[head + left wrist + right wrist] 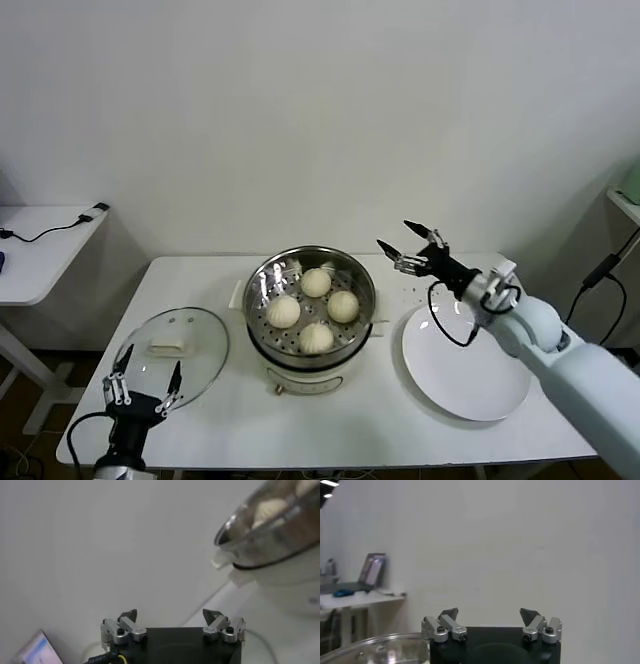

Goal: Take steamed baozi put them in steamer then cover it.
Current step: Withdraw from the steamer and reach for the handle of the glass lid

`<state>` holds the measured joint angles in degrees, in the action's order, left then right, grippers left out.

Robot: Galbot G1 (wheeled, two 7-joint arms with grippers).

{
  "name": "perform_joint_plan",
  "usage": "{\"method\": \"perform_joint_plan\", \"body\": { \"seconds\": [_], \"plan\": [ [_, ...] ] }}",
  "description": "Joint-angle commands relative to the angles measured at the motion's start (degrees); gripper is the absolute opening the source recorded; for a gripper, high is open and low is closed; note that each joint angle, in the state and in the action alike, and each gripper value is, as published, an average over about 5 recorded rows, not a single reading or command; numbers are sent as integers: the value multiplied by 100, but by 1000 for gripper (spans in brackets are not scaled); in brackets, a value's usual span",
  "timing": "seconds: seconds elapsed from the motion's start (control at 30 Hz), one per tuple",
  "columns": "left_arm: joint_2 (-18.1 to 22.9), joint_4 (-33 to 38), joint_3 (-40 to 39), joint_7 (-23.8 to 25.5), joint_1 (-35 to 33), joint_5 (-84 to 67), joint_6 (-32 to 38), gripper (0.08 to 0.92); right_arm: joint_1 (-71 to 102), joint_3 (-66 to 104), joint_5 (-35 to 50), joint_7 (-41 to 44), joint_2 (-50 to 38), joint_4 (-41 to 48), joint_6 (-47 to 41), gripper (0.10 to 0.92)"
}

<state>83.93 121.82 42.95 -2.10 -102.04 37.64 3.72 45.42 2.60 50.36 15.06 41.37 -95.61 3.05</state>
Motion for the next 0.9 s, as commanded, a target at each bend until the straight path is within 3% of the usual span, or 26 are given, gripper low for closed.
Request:
{"method": "perform_joint_plan", "body": {
  "seconds": [0.03,0.27,0.47,0.9],
  "plan": [
    [-115,-214,114,-59,185,4352,18,823,2702,2911,-763,-82,1067,-320,-174,823],
    [-276,-1129,112,-66,728,5400,252,823,2990,3118,-1198,-17,1435,-137,-139,823],
    [-307,-2162,78,-578,1436,5476,311,823,3041,3108,-1471,22,1533,60,-68,823],
    [-689,-3720,103,-895,2593,5265,361,823,3215,3256,-1715,89,1582,174,70,823]
  ]
}}
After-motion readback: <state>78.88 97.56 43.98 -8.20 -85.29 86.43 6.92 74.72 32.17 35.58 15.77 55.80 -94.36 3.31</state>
